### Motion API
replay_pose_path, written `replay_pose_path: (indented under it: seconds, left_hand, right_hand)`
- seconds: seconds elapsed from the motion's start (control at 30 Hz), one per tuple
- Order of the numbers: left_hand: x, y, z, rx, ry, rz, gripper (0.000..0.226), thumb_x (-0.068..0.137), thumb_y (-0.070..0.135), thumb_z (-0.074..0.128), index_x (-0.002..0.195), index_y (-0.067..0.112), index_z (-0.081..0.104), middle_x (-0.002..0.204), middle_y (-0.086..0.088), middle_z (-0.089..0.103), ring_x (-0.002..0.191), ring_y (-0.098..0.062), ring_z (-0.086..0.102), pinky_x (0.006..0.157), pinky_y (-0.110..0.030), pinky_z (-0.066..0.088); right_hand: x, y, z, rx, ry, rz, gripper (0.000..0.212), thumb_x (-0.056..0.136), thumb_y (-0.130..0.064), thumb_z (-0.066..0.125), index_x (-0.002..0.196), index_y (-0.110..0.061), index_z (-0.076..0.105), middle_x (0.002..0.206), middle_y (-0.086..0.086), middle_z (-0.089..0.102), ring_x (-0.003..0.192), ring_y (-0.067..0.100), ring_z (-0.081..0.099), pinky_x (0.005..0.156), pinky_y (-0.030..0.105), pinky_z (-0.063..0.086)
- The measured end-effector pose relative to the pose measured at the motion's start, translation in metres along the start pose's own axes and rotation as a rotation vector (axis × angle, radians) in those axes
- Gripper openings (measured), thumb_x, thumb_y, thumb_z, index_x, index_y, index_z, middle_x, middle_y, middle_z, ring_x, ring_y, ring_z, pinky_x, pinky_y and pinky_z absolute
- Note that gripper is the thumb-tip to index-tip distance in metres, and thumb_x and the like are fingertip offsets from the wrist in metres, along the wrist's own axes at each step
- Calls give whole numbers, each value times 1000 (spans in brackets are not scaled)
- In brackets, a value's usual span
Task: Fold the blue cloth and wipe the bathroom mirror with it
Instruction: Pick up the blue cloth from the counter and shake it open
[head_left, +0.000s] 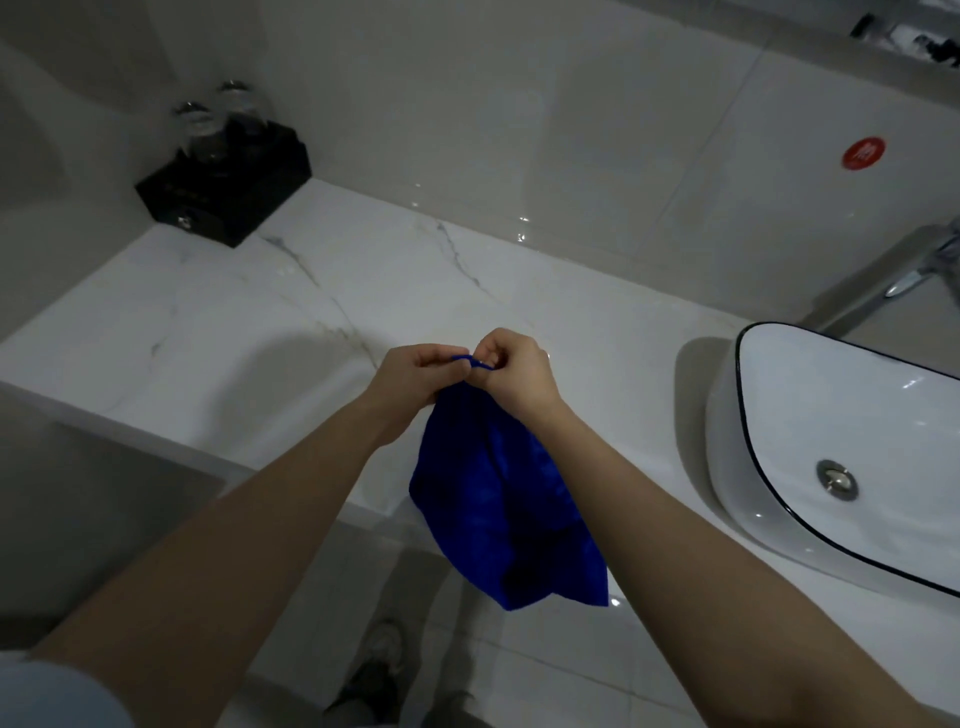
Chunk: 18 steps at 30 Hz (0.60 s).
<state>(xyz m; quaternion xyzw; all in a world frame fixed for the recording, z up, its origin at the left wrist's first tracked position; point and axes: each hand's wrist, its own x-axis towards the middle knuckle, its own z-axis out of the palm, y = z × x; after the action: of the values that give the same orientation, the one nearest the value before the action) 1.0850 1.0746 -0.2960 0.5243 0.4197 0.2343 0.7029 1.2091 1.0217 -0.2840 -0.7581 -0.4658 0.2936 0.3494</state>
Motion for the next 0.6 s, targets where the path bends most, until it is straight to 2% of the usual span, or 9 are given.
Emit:
replay_pose_path:
  seconds: [0.1,0.27,0.43,0.53,0.6]
  left_hand:
    - [-2,-4,-1,22,50,5,17,82,2,65,98,9,65,90,-5,67,85,-16,63,85,-32,51]
    - [-3,-5,-5,21,50,-23,14,85,5,61,97,9,67,90,-4,67,84,-16,62,82,-31,52]
    - [-1,-6,-9,60,85,-3,13,91,6,55,93,10,67,87,-3,66,83,-16,61,80,-31,52]
    - [1,-10,-4,46,121,25,15,92,5,52,96,9,66,87,-2,65,83,-14,60,76,-25,52]
    - [1,-14,0,10,108,19,18,94,7,49,102,8,66,91,-3,66,86,-16,60,81,-29,52]
  right_hand:
    - [2,-1,4,3,19,-2,31,76,-6,67,63,-24,45,64,-7,48,60,5,45,55,16,38]
    - [1,1,5,77,-24,-27,29,74,-8,72,64,-23,49,61,-6,50,57,5,46,56,18,40]
    - [-2,7,0,160,-114,33,22,76,-5,71,70,-20,56,65,-1,56,63,12,53,67,29,48]
    - [-3,4,1,166,-130,26,25,78,2,65,66,-18,58,61,0,55,59,10,50,62,22,45]
    - [-4,0,4,208,-134,40,26,79,5,61,65,-16,57,57,0,50,54,8,45,57,18,41]
